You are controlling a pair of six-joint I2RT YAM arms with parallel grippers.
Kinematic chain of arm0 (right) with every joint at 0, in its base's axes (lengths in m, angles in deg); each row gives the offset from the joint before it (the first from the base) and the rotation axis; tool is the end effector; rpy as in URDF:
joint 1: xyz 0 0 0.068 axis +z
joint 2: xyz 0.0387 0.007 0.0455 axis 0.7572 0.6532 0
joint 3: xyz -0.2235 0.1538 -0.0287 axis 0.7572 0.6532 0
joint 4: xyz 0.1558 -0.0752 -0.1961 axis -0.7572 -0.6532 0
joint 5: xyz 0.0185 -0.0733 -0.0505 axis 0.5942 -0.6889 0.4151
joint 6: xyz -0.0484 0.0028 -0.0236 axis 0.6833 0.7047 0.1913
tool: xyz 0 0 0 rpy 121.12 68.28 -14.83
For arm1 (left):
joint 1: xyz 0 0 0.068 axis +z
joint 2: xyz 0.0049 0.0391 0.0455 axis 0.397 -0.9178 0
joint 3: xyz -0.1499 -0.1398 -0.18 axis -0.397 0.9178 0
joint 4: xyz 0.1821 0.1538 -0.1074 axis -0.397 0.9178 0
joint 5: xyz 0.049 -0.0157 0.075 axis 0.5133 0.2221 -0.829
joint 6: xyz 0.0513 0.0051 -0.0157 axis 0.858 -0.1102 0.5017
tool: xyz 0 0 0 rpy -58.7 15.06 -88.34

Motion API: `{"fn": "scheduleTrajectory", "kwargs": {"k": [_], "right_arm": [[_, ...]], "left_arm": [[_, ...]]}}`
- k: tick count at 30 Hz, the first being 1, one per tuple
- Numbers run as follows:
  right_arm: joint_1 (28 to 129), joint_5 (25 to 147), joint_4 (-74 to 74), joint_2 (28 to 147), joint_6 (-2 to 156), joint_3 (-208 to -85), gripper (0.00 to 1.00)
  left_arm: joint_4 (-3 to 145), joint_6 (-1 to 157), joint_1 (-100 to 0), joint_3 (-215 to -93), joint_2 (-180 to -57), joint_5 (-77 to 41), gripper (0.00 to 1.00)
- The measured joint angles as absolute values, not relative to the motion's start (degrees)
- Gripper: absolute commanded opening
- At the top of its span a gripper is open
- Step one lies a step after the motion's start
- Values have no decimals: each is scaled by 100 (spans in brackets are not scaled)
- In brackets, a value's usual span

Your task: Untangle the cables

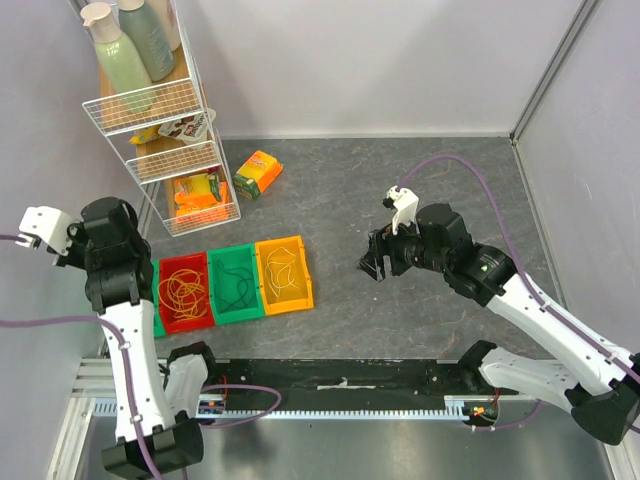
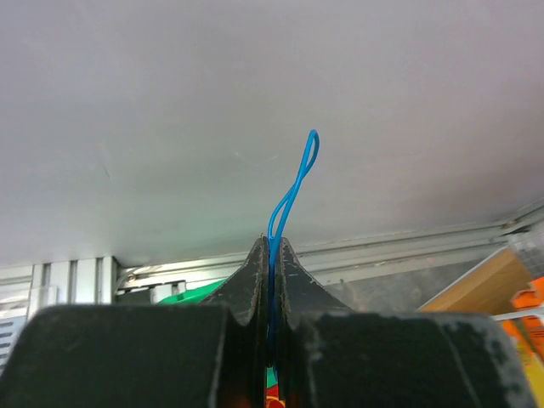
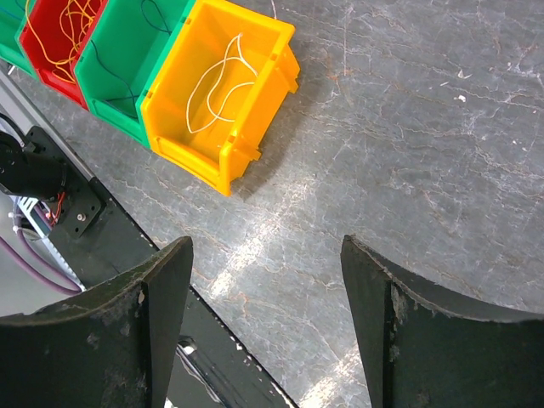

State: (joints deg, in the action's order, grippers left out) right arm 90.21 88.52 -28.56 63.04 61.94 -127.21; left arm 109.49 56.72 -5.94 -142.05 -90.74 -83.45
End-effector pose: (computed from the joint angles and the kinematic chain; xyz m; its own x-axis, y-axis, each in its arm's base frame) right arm 0.1584 0.1465 0.3376 -0.6340 -0.0659 -0.7705 -0.5706 0.7124 0.4086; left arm 0.1380 0.0749 0.3817 0.1492 -0.2570 -0.9548 -0.9643 0.1759 -0.1980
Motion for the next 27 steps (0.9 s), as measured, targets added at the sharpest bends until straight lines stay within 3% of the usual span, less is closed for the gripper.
{"fn": "scheduleTrajectory", "kwargs": {"k": [10, 23, 27], "right_arm": [[9021, 8856, -2854, 6342, 6186, -12721, 78], [9021, 8871, -2854, 6315, 6188, -12721, 78], [9021, 8869, -2854, 6304, 6192, -12718, 78]], "left_arm": [[10815, 5781, -594, -14378, -8925, -8319, 3], [11246, 4920, -476, -13207, -9810, -8316, 5], [11255, 4762, -338, -12905, -9915, -8312, 21]]}}
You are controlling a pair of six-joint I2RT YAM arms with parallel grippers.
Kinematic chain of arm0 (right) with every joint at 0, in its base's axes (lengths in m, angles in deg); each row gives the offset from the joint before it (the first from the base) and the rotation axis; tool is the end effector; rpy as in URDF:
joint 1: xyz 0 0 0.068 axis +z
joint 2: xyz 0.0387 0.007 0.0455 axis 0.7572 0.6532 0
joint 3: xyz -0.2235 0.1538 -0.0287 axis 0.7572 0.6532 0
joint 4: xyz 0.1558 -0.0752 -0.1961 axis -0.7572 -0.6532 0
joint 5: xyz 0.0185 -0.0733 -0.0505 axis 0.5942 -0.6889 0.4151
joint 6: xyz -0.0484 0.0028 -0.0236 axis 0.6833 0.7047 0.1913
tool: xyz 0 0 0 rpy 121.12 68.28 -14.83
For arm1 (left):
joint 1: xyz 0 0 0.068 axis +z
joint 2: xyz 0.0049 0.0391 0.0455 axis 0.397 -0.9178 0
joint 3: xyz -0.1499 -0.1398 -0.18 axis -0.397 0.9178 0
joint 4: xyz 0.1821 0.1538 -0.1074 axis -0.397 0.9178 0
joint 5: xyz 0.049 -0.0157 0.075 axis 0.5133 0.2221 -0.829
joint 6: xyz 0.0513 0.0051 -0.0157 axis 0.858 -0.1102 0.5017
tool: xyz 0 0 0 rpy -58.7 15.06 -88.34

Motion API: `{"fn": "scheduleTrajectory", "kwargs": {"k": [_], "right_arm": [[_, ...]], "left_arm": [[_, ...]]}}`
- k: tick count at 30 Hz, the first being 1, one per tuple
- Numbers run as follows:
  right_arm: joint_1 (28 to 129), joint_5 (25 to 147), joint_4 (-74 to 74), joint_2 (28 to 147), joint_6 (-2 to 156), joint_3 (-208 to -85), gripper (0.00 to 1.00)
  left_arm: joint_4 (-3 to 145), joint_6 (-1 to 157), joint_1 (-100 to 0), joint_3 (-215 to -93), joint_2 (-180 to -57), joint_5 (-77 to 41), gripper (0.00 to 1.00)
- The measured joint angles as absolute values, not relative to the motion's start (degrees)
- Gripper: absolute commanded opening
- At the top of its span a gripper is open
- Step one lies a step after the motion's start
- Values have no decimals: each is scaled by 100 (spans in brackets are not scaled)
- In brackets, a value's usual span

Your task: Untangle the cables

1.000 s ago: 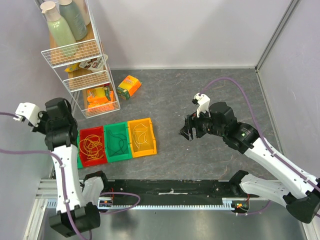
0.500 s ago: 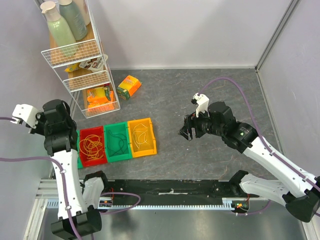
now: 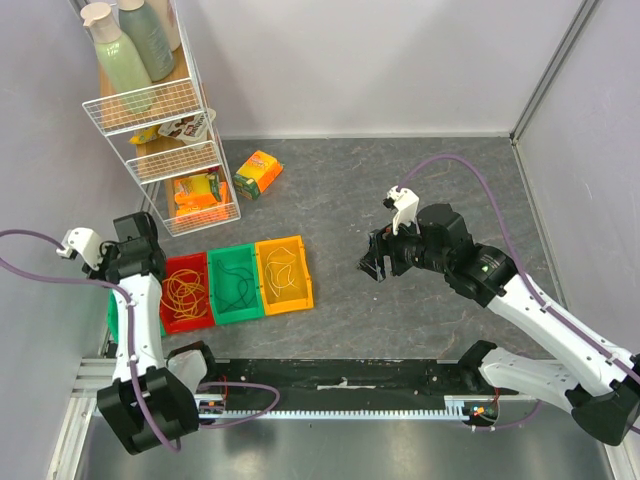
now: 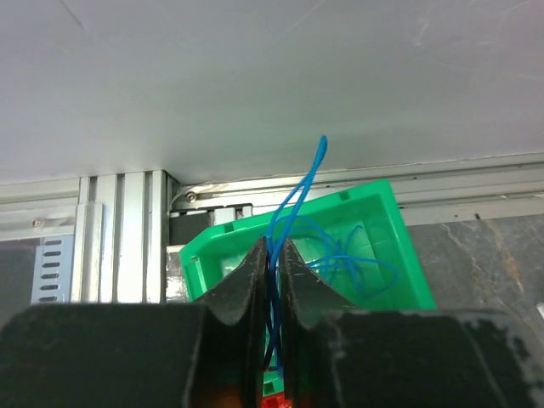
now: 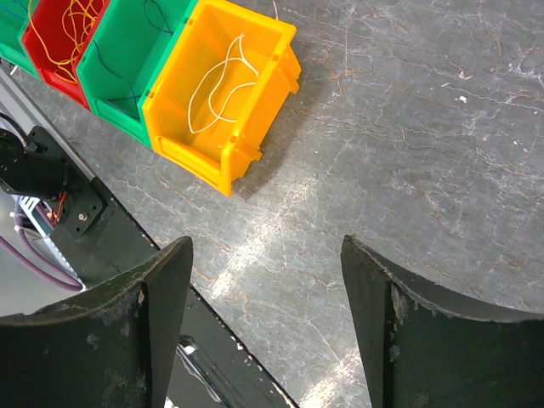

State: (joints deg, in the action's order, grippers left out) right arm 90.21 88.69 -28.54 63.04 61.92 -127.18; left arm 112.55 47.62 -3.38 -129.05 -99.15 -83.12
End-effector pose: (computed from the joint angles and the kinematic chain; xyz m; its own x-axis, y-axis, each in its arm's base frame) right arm 0.1583 0.1465 0.3374 -0.6349 -0.0665 -0.7697 -0.5717 0.7106 0.4102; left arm 0.1647 0.0919 0.2833 -0.0598 -0.4068 -0.9115 -0.9968 0.0722 0.0332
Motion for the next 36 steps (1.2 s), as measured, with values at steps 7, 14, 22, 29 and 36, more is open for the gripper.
{"fn": "scheduleTrajectory", "kwargs": {"k": [7, 14, 22, 29, 36], "right_arm": [[9021, 8869, -2854, 6414, 6194, -12718, 78], [9021, 8869, -2851, 6512, 6194, -12716, 78], [9021, 8517, -2864, 6510, 6153, -12688, 79], [9023, 6537, -3144, 6143, 5744, -12537, 98], [9023, 5363, -3157, 5373, 5390, -12150, 98]], "left_arm": [[11152, 4620, 44, -12791, -10075, -7991, 59], [11003, 4574, 73, -12785, -10070, -7641, 82], [9788, 5219, 83, -12463, -9565, -5149, 95], [8297, 5254, -1613, -11786, -8781, -2175, 97], [7493, 5420, -4732, -11814, -8827, -1707, 97]]}}
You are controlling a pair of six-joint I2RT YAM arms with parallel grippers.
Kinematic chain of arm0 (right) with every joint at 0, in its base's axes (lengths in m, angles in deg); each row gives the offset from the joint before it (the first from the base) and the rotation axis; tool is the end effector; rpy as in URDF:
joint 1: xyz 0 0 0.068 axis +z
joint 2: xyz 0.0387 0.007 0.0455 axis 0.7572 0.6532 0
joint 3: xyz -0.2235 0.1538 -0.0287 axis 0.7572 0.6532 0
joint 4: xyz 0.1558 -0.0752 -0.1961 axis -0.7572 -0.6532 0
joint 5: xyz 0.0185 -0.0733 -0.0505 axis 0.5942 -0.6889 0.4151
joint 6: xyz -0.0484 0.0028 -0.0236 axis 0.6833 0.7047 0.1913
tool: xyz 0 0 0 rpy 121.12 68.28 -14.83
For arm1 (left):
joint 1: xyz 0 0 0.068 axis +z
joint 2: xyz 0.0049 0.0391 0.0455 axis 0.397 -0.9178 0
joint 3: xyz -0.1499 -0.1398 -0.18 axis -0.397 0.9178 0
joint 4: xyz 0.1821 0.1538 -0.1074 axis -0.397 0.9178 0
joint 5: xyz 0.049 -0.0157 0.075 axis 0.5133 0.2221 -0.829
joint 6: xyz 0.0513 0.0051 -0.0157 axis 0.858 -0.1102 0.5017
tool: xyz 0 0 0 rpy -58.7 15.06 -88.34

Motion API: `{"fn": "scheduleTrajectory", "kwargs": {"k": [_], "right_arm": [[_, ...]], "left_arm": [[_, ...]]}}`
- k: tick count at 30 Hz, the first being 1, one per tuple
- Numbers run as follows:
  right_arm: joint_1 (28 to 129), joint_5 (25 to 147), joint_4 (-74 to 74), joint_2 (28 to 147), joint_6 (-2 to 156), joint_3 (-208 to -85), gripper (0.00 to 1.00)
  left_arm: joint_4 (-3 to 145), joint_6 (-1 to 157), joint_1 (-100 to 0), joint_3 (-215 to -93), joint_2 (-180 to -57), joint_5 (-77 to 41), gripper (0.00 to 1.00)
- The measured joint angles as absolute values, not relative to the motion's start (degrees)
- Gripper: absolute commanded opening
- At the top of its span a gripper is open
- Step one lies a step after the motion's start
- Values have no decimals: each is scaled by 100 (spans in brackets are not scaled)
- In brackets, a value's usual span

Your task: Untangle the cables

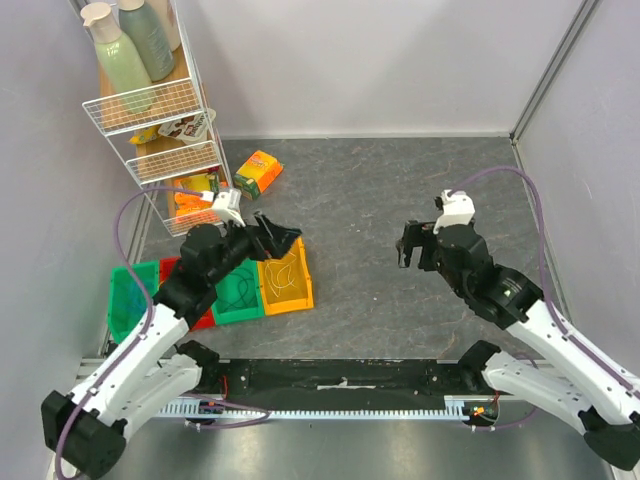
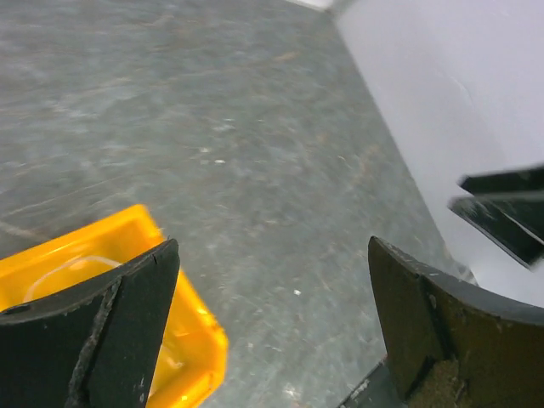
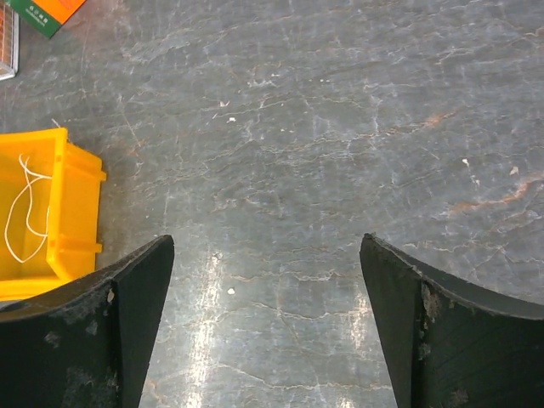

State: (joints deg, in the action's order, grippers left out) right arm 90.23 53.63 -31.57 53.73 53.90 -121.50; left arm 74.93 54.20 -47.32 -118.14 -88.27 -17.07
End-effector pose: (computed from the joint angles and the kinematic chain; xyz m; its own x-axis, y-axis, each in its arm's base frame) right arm 0.1424 0.1045 0.3288 -0.4835 0.1822 -0.8562 -0.1005 0.9601 0.2611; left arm 0.1740 -0.0832 0.3007 -0.4545 -0.4165 -0.7873 0.3449 0.7326 -0.5867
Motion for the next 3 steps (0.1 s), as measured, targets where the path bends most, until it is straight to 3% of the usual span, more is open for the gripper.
{"fn": "scheduleTrajectory", "kwargs": {"k": [3], "right_arm": [[9023, 5241, -3105, 5002, 5318, -11884, 98]], "left_arm": [[7185, 5582, -5337, -11810, -8744, -1659, 97]]}}
